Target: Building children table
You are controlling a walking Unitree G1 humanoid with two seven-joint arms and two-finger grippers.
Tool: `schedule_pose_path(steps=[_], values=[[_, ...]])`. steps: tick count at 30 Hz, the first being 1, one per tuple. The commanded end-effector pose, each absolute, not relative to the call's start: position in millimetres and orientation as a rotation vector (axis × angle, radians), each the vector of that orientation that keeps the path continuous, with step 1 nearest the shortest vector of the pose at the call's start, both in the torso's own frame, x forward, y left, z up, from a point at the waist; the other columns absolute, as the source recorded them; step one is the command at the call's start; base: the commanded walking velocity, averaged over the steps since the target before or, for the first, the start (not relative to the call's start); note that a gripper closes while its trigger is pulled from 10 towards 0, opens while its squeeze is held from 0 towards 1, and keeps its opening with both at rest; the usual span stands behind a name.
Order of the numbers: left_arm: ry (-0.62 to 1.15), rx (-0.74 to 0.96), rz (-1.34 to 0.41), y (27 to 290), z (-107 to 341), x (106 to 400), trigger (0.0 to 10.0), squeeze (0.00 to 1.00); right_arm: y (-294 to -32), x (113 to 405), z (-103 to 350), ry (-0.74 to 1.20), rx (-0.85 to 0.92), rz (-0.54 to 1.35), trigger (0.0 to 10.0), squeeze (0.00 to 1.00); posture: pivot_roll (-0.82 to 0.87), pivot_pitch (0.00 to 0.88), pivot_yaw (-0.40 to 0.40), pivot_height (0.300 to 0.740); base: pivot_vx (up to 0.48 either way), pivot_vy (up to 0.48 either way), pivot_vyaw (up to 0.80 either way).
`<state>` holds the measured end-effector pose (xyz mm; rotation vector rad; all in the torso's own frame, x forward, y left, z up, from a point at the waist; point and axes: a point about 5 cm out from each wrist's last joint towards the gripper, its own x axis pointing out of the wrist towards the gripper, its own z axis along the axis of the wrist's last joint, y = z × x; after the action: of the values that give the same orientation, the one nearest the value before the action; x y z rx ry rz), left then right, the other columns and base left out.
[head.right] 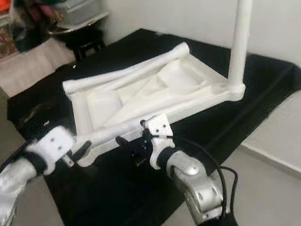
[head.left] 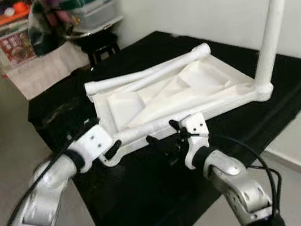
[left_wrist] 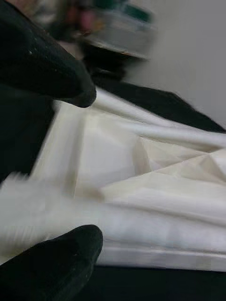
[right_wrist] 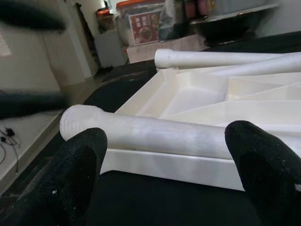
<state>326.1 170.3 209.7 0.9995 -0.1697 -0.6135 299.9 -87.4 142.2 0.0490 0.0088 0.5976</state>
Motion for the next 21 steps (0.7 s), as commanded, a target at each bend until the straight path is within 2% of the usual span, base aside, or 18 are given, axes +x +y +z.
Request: schedule_pose_path(steps=[1,4,5,11,12,13,15,21], values=[[-0.103,1.095,-0.663,175.7,198.3,329.9,10.0,0.0,-82.4,298.2,143.8,0.001,0.062,0.61,10.0,0.0,-0.12,0.05,0.104,0.74,0.0,0.0,0.0],[-0.083,1.149,-0.712,172.6,201.1,340.6,10.0,0.0,-82.6,296.5,144.6,0.0,0.061,0.608,10.0,0.0,-0.13,0.068,0.107,0.74,0.0,0.0,0.0],[-0.038,1.131,-0.797,162.8,212.4,358.8,10.0,0.0,-84.0,292.4,146.1,0.002,0.061,0.608,10.0,0.0,-0.14,0.095,0.11,0.74,0.0,0.0,0.0],[0.011,1.073,-0.901,155.2,221.8,369.3,10.0,0.0,-85.6,287.4,147.6,0.005,0.065,0.609,10.0,0.0,-0.15,0.121,0.112,0.74,0.0,0.0,0.0],[0.174,0.979,-1.007,156.5,233.2,381.5,10.0,0.0,-87.8,275.8,150.0,0.018,0.084,0.615,10.0,0.0,-0.16,0.211,0.133,0.74,0.0,0.0,0.0],[0.174,0.979,-1.007,156.5,233.2,381.5,10.0,0.0,-87.8,275.8,150.0,0.018,0.084,0.615,10.0,0.0,-0.16,0.211,0.133,0.74,0.0,0.0,0.0],[0.303,0.92,-1.065,160.8,239.9,387.2,10.0,0.0,-88.6,266.8,151.6,0.03,0.1,0.622,10.0,0.0,-0.16,0.246,0.142,0.74,0.0,0.0,0.0],[0.458,0.88,-1.038,168.2,243.2,394.4,10.0,0.0,-89.5,254.7,154.1,0.048,0.118,0.636,10.0,0.0,-0.16,0.299,0.146,0.74,0.0,0.0,0.0]])
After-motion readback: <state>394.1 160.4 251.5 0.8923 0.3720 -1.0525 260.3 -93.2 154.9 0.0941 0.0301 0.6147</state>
